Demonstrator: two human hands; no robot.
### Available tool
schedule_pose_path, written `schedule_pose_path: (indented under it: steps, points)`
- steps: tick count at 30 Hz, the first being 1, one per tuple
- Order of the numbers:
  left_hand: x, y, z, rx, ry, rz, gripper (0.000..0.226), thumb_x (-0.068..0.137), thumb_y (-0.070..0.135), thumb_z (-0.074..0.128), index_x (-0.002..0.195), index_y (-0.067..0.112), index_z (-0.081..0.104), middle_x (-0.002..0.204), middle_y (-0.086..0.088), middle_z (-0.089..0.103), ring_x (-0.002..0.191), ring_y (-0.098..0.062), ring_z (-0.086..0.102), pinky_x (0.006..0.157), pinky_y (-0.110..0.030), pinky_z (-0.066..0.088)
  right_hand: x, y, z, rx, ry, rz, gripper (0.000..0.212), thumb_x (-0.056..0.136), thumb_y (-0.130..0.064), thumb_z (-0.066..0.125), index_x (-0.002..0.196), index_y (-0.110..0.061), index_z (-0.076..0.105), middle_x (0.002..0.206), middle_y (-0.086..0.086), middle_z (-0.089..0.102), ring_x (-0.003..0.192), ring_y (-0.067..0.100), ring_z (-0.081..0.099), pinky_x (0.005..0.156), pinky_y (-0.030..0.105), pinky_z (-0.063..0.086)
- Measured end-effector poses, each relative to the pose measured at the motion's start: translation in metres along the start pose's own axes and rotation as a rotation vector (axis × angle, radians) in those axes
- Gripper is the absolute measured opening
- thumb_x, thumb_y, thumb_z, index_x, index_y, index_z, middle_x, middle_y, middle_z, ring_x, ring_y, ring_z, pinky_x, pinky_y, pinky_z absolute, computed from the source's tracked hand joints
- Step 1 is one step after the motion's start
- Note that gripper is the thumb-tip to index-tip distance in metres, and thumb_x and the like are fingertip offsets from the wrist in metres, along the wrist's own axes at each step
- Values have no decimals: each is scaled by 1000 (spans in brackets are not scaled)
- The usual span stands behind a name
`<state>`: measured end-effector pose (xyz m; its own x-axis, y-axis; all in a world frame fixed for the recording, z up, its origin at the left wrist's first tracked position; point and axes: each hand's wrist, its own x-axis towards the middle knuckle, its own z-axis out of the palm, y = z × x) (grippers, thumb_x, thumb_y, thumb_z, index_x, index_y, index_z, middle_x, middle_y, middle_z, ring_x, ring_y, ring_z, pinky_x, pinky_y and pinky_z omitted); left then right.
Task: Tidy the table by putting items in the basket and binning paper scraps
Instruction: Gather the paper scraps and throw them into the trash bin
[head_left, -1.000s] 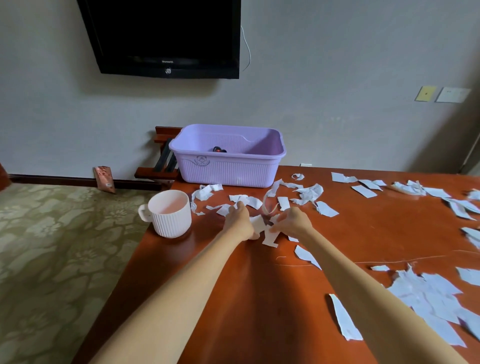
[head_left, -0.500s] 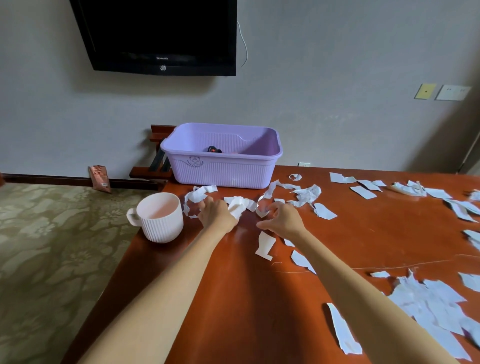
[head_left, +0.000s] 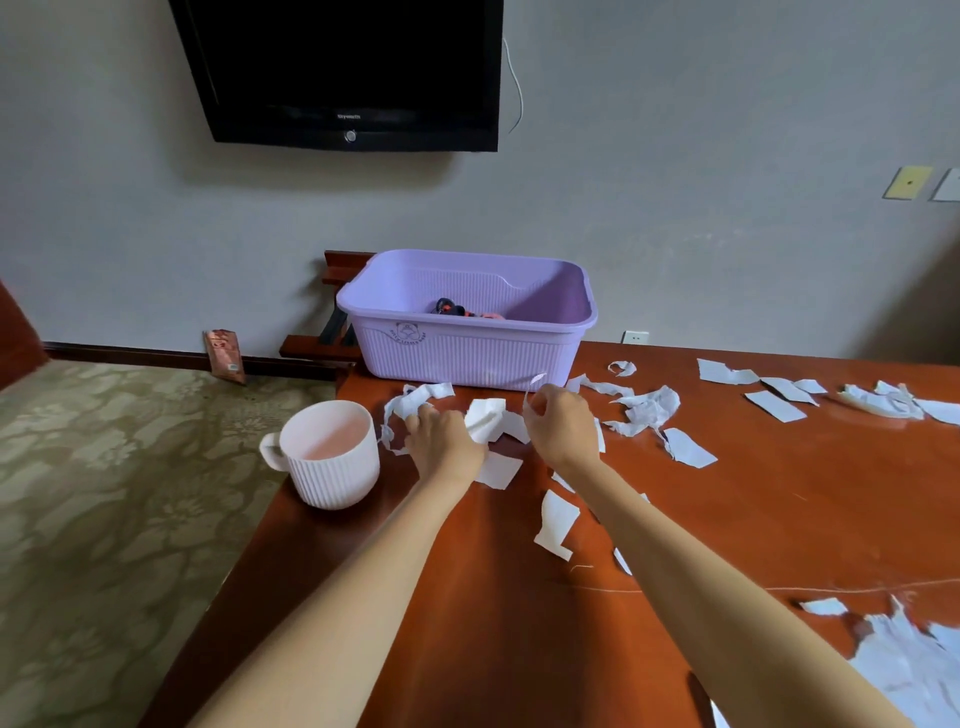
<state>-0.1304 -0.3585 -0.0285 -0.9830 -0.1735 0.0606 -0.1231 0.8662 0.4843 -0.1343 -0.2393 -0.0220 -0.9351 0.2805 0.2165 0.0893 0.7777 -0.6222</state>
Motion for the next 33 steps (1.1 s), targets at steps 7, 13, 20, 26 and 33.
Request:
schedule_pose_path:
  steps: [7, 13, 20, 26, 33]
  points:
    - [26, 1, 2, -31, 7, -166, 47, 84, 30, 67, 126, 13, 55, 158, -13, 7, 146, -34, 0, 118, -47, 8, 17, 3, 18, -62, -131, 32, 23, 89, -24, 61, 101, -4, 63, 96, 9, 67, 72, 14, 52, 52, 14, 37]
    - [42, 4, 2, -108, -19, -204, 44, 85, 25, 67, 123, 7, 55, 132, -15, 51, 125, -32, 43, 103, -41, 38, 24, 5, 17, -26, -228, 64, 25, 80, -23, 71, 97, -7, 62, 85, 4, 59, 72, 13, 54, 48, 12, 34]
    - [23, 9, -11, -369, 20, -95, 40, 87, 10, 64, 125, 0, 54, 126, -17, 58, 116, -32, 58, 82, -35, 54, 19, 2, 0, 97, -186, 154, 30, 80, -12, 70, 106, -4, 57, 87, 5, 54, 72, 16, 54, 48, 12, 36]
    - [-2, 10, -30, -391, -117, -9, 51, 85, 11, 66, 131, 2, 46, 129, -15, 56, 117, -30, 56, 84, -34, 51, -5, 6, -38, 185, -145, 234, 33, 86, -10, 64, 118, -3, 59, 112, 14, 63, 81, 19, 56, 51, 15, 42]
    - [-25, 7, -27, -44, -402, -28, 91, 81, 22, 72, 149, 5, 13, 140, -13, 45, 122, -29, 53, 89, -30, 50, -40, 13, -57, 185, -131, 264, 33, 87, -7, 62, 120, -1, 61, 118, 15, 64, 84, 21, 59, 71, 25, 53]
